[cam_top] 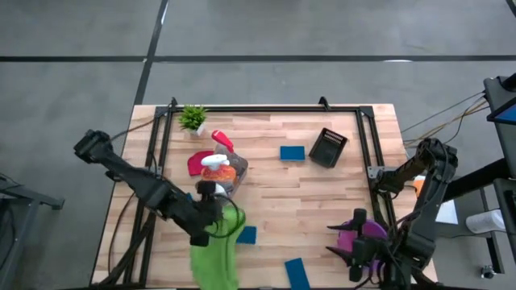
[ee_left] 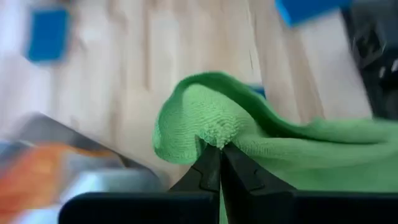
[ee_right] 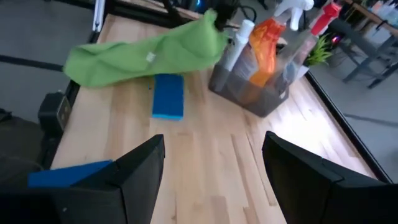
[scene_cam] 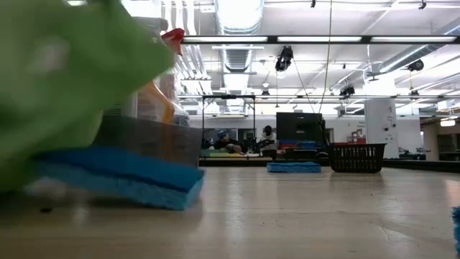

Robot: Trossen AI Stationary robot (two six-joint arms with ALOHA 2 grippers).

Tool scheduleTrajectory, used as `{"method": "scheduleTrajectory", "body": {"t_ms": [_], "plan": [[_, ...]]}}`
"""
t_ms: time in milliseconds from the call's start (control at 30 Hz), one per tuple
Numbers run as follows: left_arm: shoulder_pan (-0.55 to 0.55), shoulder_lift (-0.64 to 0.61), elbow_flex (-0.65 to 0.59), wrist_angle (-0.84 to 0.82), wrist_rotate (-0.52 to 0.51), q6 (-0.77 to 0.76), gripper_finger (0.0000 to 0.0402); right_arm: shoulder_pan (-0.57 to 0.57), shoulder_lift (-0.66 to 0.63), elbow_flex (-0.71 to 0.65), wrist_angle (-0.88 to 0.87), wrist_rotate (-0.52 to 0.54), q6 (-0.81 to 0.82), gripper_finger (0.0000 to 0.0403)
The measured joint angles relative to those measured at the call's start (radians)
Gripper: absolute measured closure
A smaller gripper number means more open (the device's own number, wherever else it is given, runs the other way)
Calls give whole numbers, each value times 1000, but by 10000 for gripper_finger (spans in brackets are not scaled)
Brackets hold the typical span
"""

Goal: Pick & Place Kitchen Items
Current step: Put the green microfiber cloth into the purple bucket

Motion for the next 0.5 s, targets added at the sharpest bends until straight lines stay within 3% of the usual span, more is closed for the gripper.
{"method": "scheduleTrajectory", "body": {"t_ms": [267,500], "plan": [[1,-108,81,2,-167,105,401,-83,0,-118,365,1,-241,137],[1,-119,115,103,-200,245,401,-210,0,-262,886,-150,-568,137]]}}
